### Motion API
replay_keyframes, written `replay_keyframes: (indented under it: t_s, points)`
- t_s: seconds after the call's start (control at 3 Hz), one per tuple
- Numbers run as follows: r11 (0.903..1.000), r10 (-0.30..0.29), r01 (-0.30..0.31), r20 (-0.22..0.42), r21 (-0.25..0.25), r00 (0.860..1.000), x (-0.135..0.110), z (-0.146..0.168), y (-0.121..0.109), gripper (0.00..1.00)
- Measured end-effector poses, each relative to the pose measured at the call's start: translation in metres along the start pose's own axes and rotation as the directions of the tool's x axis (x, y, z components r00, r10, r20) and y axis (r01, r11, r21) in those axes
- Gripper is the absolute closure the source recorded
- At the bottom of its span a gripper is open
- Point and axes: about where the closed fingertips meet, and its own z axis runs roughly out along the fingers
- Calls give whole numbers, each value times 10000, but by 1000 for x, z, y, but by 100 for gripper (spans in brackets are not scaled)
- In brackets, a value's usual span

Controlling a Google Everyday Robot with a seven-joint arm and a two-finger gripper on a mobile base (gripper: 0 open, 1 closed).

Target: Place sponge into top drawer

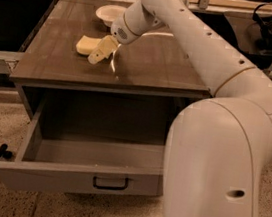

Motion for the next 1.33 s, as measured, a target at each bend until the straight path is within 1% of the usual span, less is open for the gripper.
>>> replay_keyframes:
  t_s: [0.33,0.67,1.0,1.33]
  points:
    - [9995,-62,61,-33,-300,10000,-4,13,3,0]
    - [9984,-180,177,-47,-529,9998,-8,22,6,16]
    - [9971,-274,269,-55,-713,9996,-12,29,10,40]
    - [9954,-464,471,105,-829,9989,-17,27,18,63]
